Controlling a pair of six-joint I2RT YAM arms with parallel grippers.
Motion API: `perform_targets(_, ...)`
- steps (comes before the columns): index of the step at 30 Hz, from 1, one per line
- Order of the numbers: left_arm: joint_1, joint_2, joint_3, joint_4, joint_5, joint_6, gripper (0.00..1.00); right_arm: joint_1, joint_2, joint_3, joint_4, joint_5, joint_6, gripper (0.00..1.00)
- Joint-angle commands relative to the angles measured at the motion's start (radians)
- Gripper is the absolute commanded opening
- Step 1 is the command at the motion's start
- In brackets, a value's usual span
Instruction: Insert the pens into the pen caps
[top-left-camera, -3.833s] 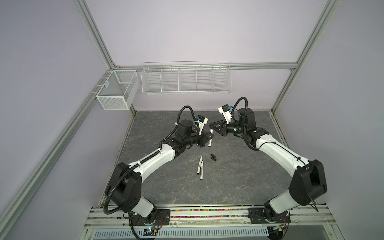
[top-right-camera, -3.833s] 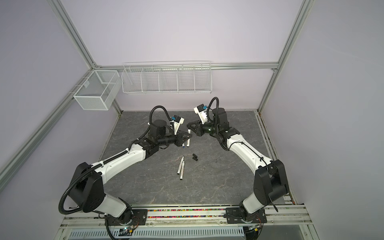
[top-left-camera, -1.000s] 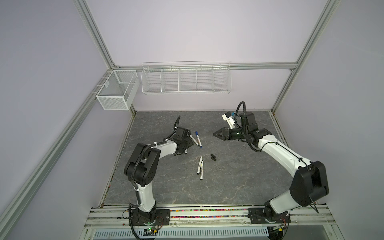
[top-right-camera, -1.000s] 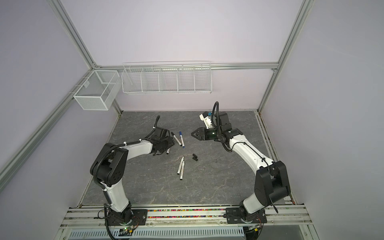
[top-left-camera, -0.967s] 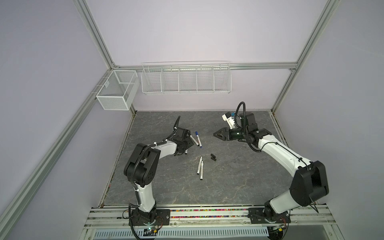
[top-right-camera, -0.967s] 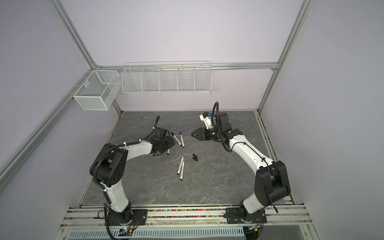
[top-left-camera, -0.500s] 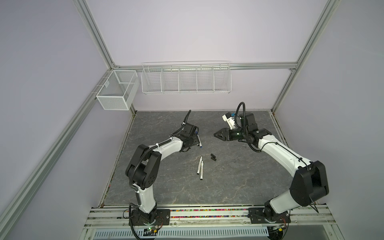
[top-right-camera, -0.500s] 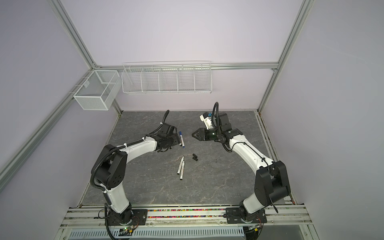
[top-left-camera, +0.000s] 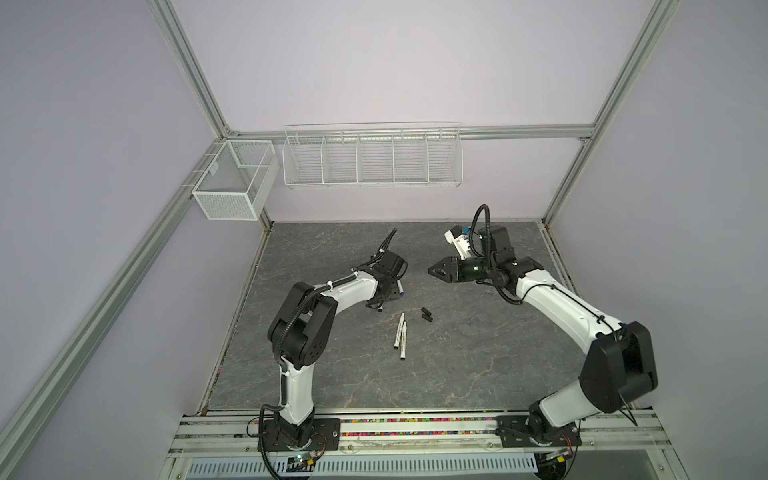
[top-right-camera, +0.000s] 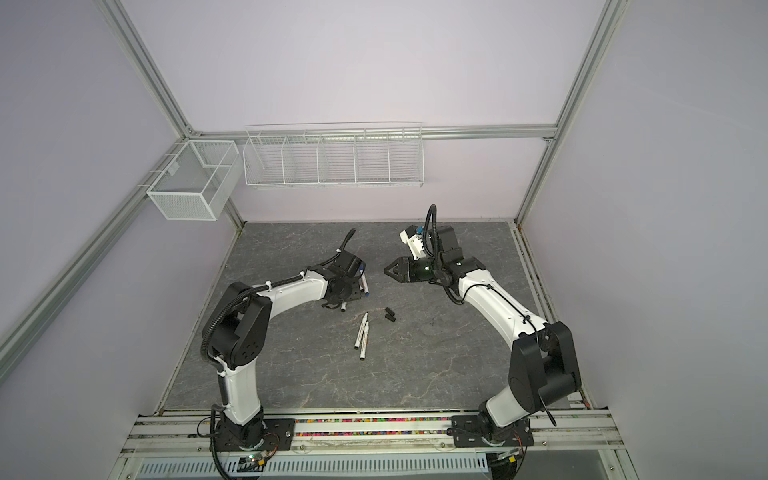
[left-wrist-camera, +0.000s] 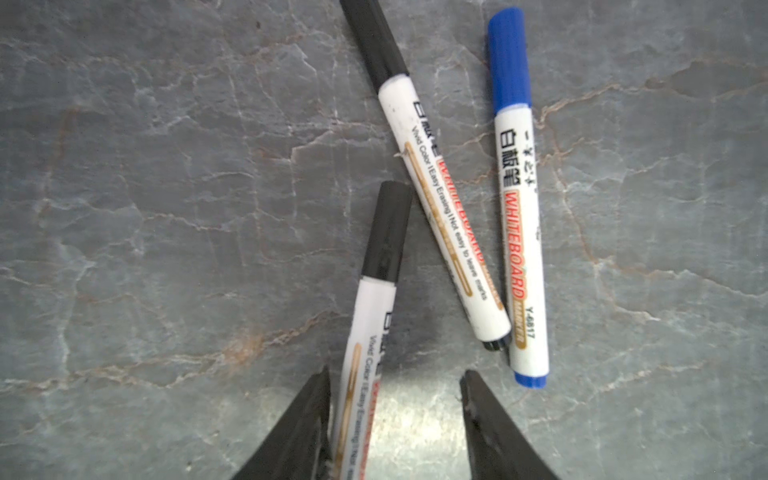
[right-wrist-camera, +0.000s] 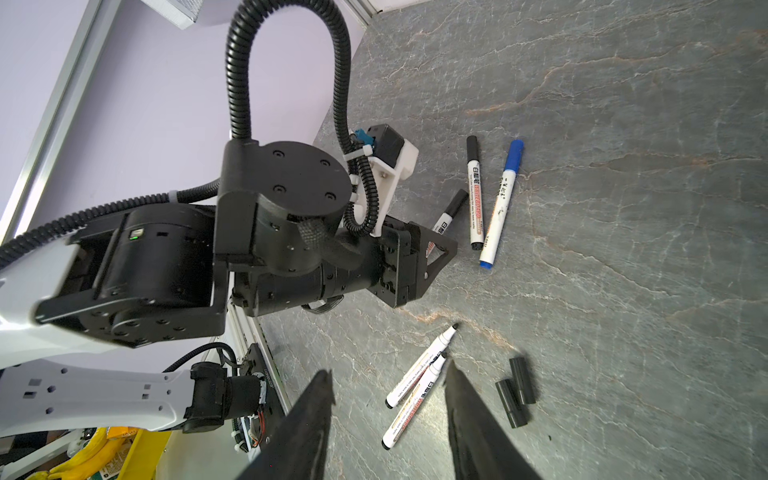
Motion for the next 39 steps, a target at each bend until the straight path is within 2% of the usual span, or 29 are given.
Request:
perform_targets(1,-0.003,0.036,0.039,-0.04,0.016,-0.015,0.55,0.007,-0.004,0.009,-0.011,0.012,-0.024,0.48)
perform_targets(4,-0.003,0.078,0.086,-0.109,-0.004,-0.022,0.56,0.008,-0.008,0.004,-0.005,0.014,-0.019,0.48)
perform_targets(11,-0.005,0.181,0.208,-0.309,-0.15,0.017,0.55,0.01,-0.019,-0.003,-0.006,0.029,-0.018,0.48)
perform_targets(15,-0.005,0.219,0.23,-0.372,-0.154,0.002,0.55,0.01,-0.024,-0.002,-0.008,0.036,-0.022,0.48)
perform_targets(19,0.003,0.214,0.203,-0.346,-0.022,0.013,0.5,0.01,-0.02,0.003,-0.017,0.027,-0.027,0.48)
perform_targets(24,0.026,0.148,0.091,-0.189,0.158,0.004,0.5,0.046,0.016,0.001,-0.053,0.042,-0.065,0.48)
perform_targets(29,0.06,0.13,0.067,-0.128,0.267,0.001,0.5,0.077,0.094,-0.004,-0.048,0.04,-0.069,0.48)
perform_targets(39,0.094,0.107,0.032,-0.06,0.34,-0.02,0.55,0.153,0.309,0.079,-0.041,0.006,-0.079,0.47)
